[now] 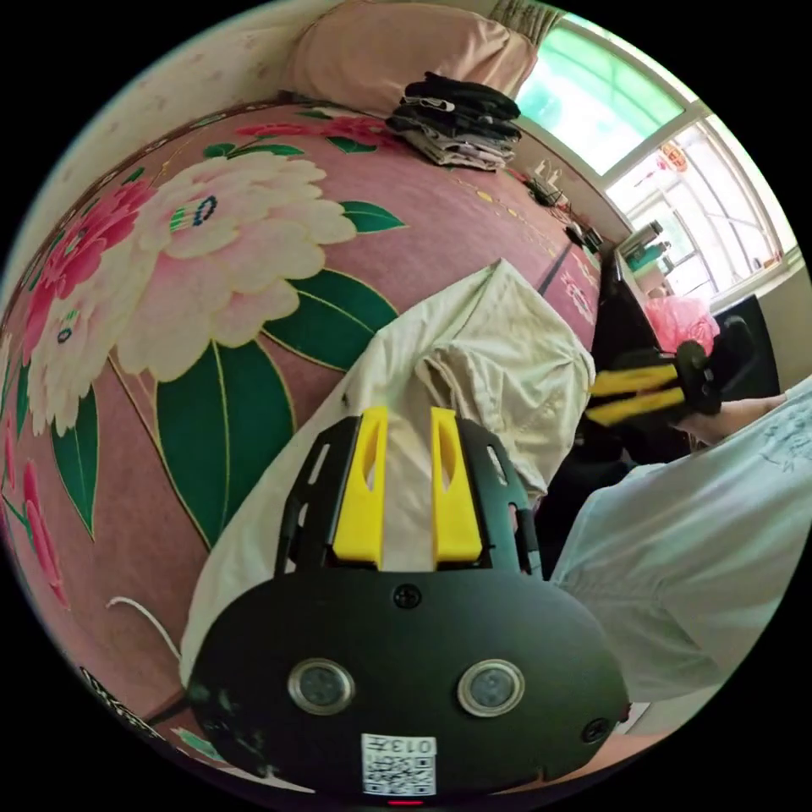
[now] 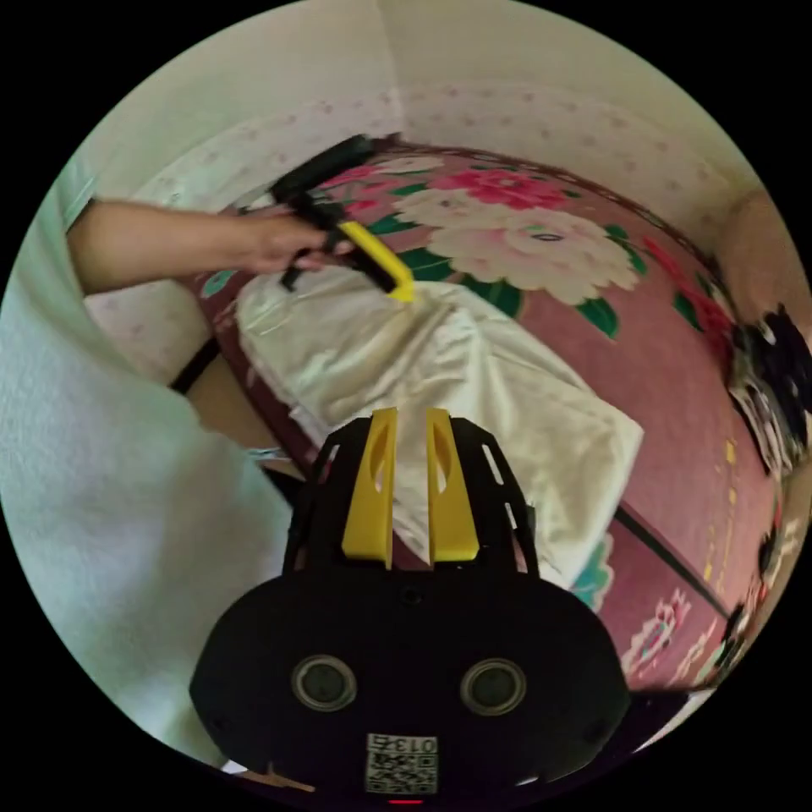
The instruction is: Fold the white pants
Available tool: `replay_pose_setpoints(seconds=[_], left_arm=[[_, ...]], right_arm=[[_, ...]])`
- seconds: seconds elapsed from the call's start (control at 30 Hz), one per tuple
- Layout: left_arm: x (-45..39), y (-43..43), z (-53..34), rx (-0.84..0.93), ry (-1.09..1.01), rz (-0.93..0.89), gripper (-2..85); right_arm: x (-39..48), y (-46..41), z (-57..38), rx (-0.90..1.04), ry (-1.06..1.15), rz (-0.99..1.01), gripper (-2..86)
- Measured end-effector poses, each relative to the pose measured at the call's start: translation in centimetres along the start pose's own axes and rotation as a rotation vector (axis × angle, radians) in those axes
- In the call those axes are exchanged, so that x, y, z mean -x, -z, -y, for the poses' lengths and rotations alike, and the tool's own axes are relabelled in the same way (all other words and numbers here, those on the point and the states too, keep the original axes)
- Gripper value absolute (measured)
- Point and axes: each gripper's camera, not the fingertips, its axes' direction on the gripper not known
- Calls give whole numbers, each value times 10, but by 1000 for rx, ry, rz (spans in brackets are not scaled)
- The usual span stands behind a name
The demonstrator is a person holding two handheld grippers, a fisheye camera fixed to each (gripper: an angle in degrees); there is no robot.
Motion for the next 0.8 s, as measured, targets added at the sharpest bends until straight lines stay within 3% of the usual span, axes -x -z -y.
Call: replay_pose_setpoints(seconds=[0.1, 0.2, 0.33, 0.43, 0.5, 0.67, 0.8], left_arm=[[-41, -14, -3, -91, -8, -65, 43], [-95, -52, 5, -76, -93, -76, 10], [-111, -132, 5, 145, -90, 127, -1], [-87, -135, -3, 86, 78, 49, -3], [-91, -131, -5, 110, 79, 154, -4], [-129, -122, -11, 9, -14, 250, -4], [-157, -179, -11, 155, -66, 445, -3]], right_arm=[[-71, 25, 7, 45, -194, -179, 33], [-137, 31, 28, 78, -322, -194, 16], [-191, 4, 78, 197, -310, -139, 6], [-210, 13, 104, 209, -279, -75, 2], [-216, 36, 118, 231, -307, -68, 1], [-174, 139, 114, 64, -165, -167, 0], [-119, 148, 95, 133, -28, -253, -1]])
